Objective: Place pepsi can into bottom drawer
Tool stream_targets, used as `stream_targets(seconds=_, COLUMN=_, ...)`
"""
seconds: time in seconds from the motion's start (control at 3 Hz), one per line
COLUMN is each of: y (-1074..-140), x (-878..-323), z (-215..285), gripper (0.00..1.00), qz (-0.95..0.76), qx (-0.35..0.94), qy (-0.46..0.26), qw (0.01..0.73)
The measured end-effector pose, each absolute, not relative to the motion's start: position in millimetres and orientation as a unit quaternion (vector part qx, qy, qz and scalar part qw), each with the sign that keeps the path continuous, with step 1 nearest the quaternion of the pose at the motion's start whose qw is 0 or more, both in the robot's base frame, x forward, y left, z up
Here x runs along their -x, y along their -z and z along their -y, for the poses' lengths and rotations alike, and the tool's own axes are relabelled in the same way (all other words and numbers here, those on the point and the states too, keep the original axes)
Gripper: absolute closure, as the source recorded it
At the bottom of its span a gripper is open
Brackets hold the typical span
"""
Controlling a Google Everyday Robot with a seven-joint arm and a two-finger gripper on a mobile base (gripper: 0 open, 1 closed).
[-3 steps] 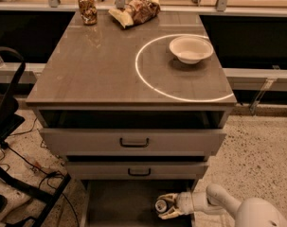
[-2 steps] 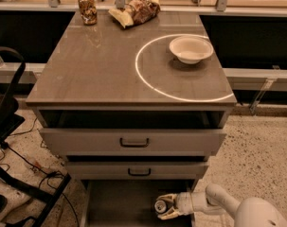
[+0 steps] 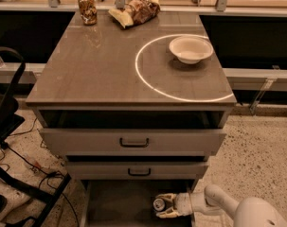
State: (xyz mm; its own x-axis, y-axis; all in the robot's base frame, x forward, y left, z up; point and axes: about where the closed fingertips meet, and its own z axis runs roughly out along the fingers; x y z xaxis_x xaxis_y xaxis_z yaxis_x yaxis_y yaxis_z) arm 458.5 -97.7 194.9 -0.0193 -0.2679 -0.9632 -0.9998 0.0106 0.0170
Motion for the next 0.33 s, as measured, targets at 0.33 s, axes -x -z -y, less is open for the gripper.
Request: stream_targets(seconds=0.33, y=-194.4, x=-457.6, z=95.8, gripper=0.00, qz=-0.569, qx=0.556, qy=-0.432, qw=0.425)
